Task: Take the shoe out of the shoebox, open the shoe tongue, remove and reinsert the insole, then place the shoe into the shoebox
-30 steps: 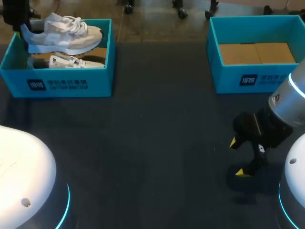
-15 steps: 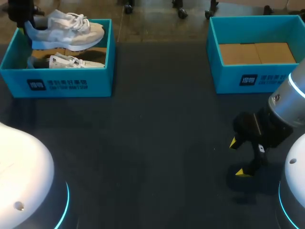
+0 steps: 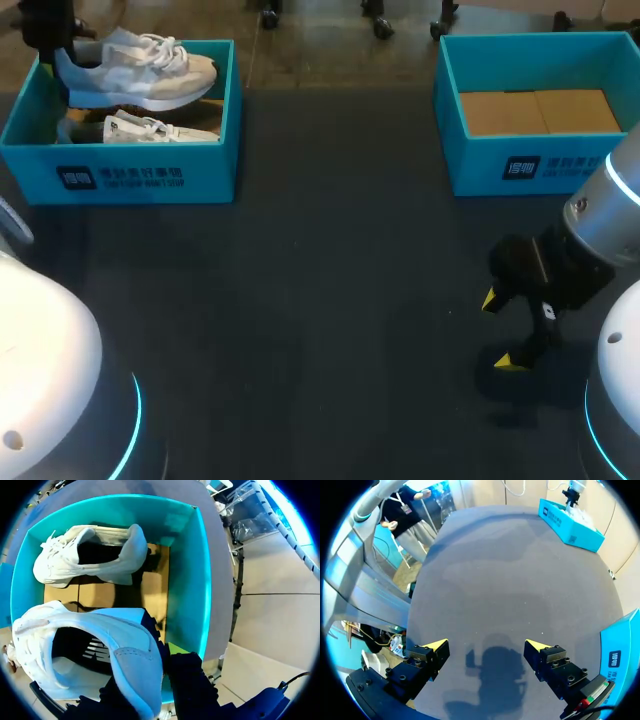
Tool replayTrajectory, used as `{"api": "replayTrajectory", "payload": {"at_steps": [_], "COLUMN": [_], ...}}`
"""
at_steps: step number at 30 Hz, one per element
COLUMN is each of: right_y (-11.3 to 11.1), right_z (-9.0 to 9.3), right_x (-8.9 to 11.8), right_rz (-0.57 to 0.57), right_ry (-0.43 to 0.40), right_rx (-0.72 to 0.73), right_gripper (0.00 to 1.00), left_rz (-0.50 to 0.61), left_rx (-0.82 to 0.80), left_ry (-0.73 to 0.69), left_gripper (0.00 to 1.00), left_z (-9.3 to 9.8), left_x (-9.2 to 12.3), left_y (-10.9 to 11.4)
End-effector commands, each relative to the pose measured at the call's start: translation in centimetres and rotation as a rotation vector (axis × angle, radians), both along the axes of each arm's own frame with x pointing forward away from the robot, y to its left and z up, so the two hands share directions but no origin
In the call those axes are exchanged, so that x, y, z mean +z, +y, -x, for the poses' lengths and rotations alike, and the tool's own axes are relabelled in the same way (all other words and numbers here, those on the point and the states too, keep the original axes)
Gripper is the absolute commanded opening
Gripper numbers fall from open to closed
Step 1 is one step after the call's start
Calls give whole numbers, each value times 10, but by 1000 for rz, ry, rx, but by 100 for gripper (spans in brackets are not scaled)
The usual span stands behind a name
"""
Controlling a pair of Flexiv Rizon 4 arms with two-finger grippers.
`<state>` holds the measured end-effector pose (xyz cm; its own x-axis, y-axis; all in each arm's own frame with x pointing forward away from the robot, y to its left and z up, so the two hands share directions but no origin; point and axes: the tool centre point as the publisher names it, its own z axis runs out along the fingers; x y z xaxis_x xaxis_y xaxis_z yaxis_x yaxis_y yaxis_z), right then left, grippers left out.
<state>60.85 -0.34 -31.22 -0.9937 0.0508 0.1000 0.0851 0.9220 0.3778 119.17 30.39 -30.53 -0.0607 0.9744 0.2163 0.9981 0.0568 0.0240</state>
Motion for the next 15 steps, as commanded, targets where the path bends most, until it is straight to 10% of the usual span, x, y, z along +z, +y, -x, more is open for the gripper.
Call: {"api": "replayTrajectory", "payload": {"at_steps": [1,15], "right_y": [0,0], "right_z": [0,0], "right_x": [-1,-1], "right_rz": [0,0], "right_ry": [-1,-1], "right_rx": [1,1], "right_gripper": [100,100], "left_rz": [-6,2], "left_rx": [-3,3], "left_ry": [4,-27], "left_gripper": [0,0], "left_z": [-5,-13], "left_x": [-3,-10], "left_y": [0,-6]}}
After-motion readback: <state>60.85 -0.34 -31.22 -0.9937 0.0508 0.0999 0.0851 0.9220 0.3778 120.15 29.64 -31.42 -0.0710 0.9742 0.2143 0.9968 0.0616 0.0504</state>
